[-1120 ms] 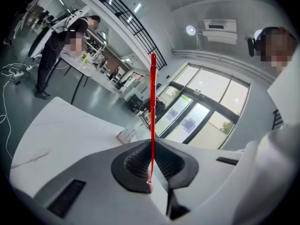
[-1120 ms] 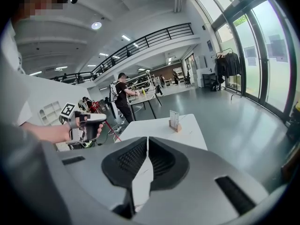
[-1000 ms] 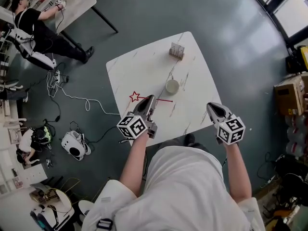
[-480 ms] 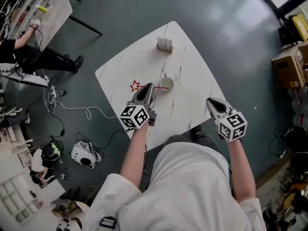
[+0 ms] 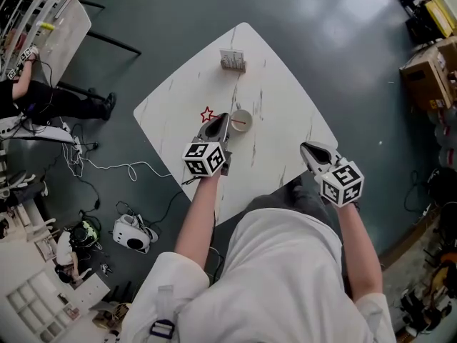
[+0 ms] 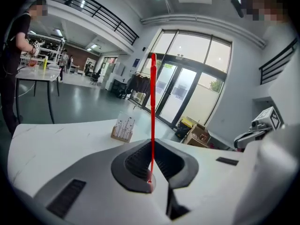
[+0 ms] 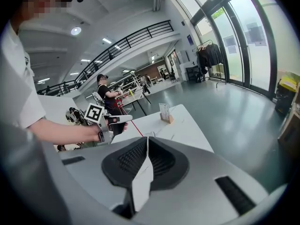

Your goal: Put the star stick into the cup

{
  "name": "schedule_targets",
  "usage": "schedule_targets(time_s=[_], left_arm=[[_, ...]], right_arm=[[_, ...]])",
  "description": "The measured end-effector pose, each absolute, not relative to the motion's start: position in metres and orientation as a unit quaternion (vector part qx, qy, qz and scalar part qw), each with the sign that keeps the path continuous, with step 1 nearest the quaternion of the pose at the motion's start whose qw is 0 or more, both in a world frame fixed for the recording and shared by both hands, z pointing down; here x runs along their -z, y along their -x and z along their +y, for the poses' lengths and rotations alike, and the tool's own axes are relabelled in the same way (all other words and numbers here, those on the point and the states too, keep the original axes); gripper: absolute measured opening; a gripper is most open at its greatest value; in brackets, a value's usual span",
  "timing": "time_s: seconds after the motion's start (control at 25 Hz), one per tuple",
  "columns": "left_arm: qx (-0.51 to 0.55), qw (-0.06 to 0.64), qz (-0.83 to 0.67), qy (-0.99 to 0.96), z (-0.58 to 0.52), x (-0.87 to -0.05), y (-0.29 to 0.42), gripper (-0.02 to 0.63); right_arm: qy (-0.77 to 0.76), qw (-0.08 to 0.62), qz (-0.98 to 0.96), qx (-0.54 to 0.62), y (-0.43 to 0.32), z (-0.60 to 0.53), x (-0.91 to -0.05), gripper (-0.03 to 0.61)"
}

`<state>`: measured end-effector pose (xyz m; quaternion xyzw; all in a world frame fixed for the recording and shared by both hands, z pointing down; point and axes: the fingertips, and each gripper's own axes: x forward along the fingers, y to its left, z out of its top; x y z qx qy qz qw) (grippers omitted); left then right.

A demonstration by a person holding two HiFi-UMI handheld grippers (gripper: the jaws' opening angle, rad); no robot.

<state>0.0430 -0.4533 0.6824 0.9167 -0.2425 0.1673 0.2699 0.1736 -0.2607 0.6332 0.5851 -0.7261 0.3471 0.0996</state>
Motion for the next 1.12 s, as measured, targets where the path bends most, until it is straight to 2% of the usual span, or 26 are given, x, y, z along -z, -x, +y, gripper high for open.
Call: schedule_targets(time_s=[0.48, 1.0, 1.04, 1.12], left_arm=[[-0.202, 0.280, -0.272, -0.898, -0.452, -0.733, -0.041, 0.025], [-0.202, 0.296, -0.257, -0.897, -0.445, -0.752, -0.046, 0.026], [-0.203, 0.299, -0.254, -0.897, -0.444, -0.754, -0.046, 0.030], [-0.207, 0.307, -0.247, -0.895, -0.442, -0.757, -0.046, 0.096]], right_arm=[[-0.594, 0.090, -0.712, -0.364, -0.167, -0.266, -0.662, 0.029], [-0.578, 0.099, -0.710, -0.389, -0.143, -0.278, -0.693, 0.029], [-0.577, 0.100, -0.710, -0.390, -0.142, -0.278, -0.693, 0.029], [-0.576, 0.102, -0.710, -0.392, -0.140, -0.277, -0.694, 0.029]])
